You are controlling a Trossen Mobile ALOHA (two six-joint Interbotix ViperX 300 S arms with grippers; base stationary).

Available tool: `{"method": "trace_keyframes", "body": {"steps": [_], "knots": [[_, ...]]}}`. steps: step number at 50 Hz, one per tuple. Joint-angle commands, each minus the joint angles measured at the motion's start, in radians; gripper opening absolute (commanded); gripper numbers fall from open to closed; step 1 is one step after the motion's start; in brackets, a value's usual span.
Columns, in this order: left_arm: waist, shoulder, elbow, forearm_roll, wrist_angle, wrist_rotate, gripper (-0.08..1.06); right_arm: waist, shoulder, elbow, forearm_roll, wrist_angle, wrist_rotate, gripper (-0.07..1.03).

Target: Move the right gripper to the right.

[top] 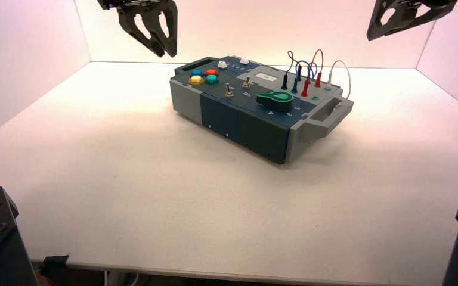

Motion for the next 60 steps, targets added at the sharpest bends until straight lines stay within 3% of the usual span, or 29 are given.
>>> {"method": "trace_keyframes", "body": {"steps": [1,22,28,39,43,48,53,60], "knots": [[-0.005,-0.012,-0.023,-0.003,-0.003,0.002,0.40,-0.003,-0.006,-0.021,0.005,-0.009,0.003,0.41],[-0.008,0.000,-0.020,-0.002,0.003,0.002,0.40,-0.005,-0.006,-0.018,0.000,-0.014,0.003,0.41],[-0.006,0.005,-0.023,-0.002,0.005,0.003,0.40,-0.037,-0.006,-0.021,-0.006,-0.014,0.002,0.41],[-0.011,0.006,-0.023,-0.002,0.006,0.003,0.40,-0.229,-0.021,-0.014,-0.006,0.005,0.002,0.41],[-0.011,0.006,-0.025,-0.002,0.009,0.003,0.40,-0.344,-0.046,-0.008,-0.006,0.018,0.008,0.43],[-0.011,0.008,-0.026,-0.002,0.012,0.005,0.40,-0.540,-0.106,0.008,0.000,0.028,0.029,0.51],[-0.014,0.009,-0.029,-0.002,0.012,0.005,0.40,-0.660,-0.193,0.044,0.000,-0.012,0.044,0.52],[-0.017,0.020,-0.034,-0.002,0.012,0.005,0.40,-0.686,-0.259,0.060,-0.060,-0.017,0.048,0.52]]}}
